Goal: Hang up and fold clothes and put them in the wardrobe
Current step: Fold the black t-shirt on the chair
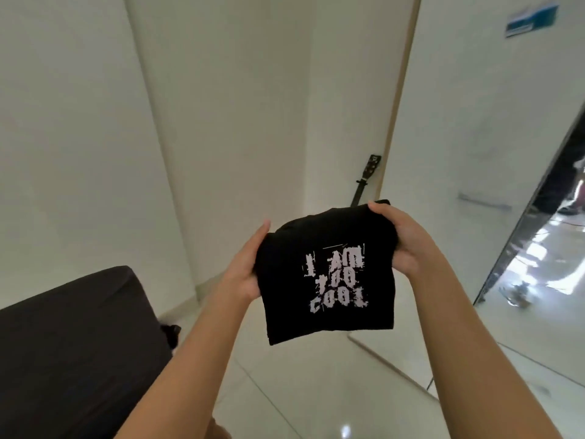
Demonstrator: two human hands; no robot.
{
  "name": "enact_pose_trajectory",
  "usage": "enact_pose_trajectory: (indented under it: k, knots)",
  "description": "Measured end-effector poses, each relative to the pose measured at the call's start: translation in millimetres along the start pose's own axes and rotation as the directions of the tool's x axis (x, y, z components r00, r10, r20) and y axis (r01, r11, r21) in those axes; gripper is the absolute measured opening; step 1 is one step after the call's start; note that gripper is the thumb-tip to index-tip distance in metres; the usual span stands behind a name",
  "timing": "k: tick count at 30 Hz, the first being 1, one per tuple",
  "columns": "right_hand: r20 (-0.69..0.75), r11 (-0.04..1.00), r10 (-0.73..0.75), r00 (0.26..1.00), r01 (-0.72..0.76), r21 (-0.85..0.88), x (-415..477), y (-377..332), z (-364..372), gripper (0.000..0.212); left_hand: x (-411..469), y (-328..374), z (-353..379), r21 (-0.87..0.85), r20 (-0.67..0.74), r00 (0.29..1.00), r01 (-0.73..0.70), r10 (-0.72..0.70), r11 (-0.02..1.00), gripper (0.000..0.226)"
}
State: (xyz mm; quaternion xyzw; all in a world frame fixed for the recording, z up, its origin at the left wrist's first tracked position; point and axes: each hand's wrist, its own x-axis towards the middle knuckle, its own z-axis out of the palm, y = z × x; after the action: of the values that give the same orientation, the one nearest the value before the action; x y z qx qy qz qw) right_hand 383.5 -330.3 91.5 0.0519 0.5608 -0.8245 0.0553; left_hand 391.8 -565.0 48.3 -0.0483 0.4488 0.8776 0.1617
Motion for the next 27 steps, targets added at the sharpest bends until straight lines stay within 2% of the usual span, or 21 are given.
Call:
enact_pose_trajectory:
  k: [1,3,7,9,11,14,16,21,27]
  knots:
    - [-0.040,1.000,-0.031,0.999,0.031,-0.001,-3.1,-10.7,-15.9,0.022,9.1,-3.4,19.2,0.052,0.005,1.000,0.002,-0.002,0.999,0.038]
    - [-0.134,0.996,-0.087,0.987,0.088,0.003,-12.6,-29.0,-47.3,0.013,28.9,-13.0,53.5,0.071,0.022,1.000,-0.008,0.007,0.997,0.049]
    - [-0.351,0.964,-0.198,0.915,0.247,0.100,-47.4,-66.1,-117.7,0.008,55.9,-44.7,140.1,0.020,0.260,0.965,-0.048,0.041,0.999,0.037]
    - [-0.406,0.934,-0.276,0.871,0.343,0.101,-68.3,-87.4,-155.6,0.010,69.2,-61.5,187.5,-0.002,0.368,0.929,-0.039,0.037,0.999,0.038]
    - [-0.399,0.922,-0.327,0.857,0.382,0.066,-86.6,-104.5,-180.1,0.016,83.3,-74.4,222.3,0.021,0.448,0.894,-0.013,0.002,1.000,0.037]
    - [-0.438,0.939,-0.293,0.850,0.341,0.034,-111.0,-123.5,-223.1,0.023,100.2,-97.9,278.2,0.149,0.508,0.855,0.033,-0.105,0.988,0.042]
    - [-0.520,0.945,-0.273,0.810,0.328,0.014,-125.7,-131.3,-256.6,0.032,109.8,-121.0,312.8,0.233,0.542,0.824,0.037,-0.161,0.972,0.040]
    - [-0.713,0.888,-0.368,0.597,0.452,-0.079,-157.8,-147.6,-331.9,0.032,140.2,-182.3,387.0,0.254,0.582,0.796,0.017,-0.167,0.967,0.035]
    - [-0.792,0.814,-0.485,0.370,0.522,-0.255,-173.6,-183.2,-397.9,0.015,167.5,-239.0,474.7,0.338,0.650,0.732,-0.036,-0.205,0.941,0.031]
